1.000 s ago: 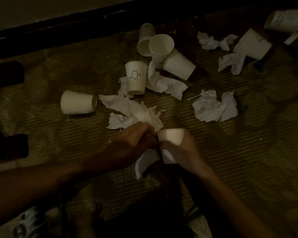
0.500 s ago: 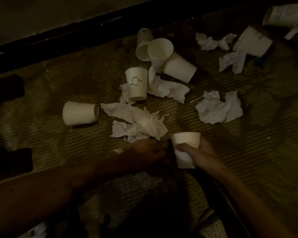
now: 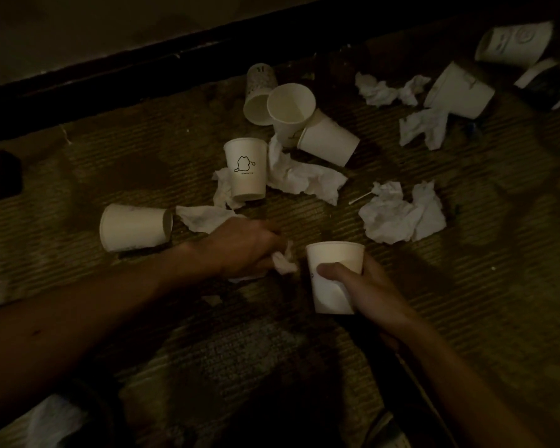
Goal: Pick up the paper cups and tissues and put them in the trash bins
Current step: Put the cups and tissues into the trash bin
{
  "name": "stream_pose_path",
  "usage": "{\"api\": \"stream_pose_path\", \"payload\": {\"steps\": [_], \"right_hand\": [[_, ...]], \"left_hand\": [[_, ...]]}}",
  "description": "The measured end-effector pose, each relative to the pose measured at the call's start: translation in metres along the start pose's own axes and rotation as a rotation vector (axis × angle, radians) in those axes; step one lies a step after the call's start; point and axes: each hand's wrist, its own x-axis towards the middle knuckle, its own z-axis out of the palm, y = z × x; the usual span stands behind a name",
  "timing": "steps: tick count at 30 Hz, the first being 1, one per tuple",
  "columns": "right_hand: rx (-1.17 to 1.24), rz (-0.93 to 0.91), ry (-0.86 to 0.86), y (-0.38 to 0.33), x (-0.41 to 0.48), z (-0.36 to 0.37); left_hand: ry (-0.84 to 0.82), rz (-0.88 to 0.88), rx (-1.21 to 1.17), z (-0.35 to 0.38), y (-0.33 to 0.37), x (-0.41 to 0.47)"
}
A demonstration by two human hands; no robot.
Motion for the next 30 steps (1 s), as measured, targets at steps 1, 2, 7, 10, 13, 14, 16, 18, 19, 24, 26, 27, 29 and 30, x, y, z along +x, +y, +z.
{"api": "stream_pose_path", "payload": {"steps": [1,2,7,10,13,14,16,18,19,24,26,27,29,30], "right_hand": [[0.007,0.012,-0.015,0.000,-0.001,-0.002],[0.024,0.030,-0.034,-0.001,-0.003,-0.004],[0.560,0.135,-0.196,-0.011,-0.001,-0.011],[0.801,0.093,-0.306,-0.018,-0.001,-0.013],[0.883,0.023,-0.388,-0.025,-0.005,-0.017],[0.895,0.010,-0.395,-0.027,-0.006,-0.019],[0.903,-0.005,-0.385,-0.031,-0.009,-0.023],[0.888,-0.030,-0.375,-0.033,-0.010,-0.027],[0.877,-0.040,-0.365,-0.034,-0.010,-0.029],[0.838,-0.083,-0.262,-0.037,-0.015,-0.038],[0.830,-0.097,-0.233,-0.039,-0.018,-0.043],[0.830,-0.098,-0.216,-0.041,-0.018,-0.045],[0.850,-0.111,-0.203,-0.043,-0.020,-0.049],[0.866,-0.121,-0.206,-0.045,-0.021,-0.050]], "left_hand": [[0.037,-0.028,-0.098,0.002,-0.001,0.001],[0.073,-0.083,-0.238,0.000,0.002,0.001],[0.327,-0.393,-0.940,-0.014,0.017,0.013],[0.327,-0.576,-1.138,-0.028,0.028,0.024],[0.326,-0.561,-1.309,-0.034,0.035,0.031],[0.336,-0.550,-1.342,-0.037,0.039,0.031],[0.367,-0.535,-1.338,-0.043,0.046,0.031],[0.369,-0.526,-1.277,-0.051,0.051,0.032],[0.366,-0.524,-1.236,-0.056,0.051,0.032],[0.428,-0.544,-1.176,-0.073,0.044,0.031],[0.485,-0.580,-1.202,-0.080,0.045,0.032],[0.510,-0.591,-1.222,-0.083,0.047,0.032],[0.537,-0.595,-1.296,-0.085,0.051,0.033],[0.537,-0.605,-1.355,-0.087,0.054,0.032]]}}
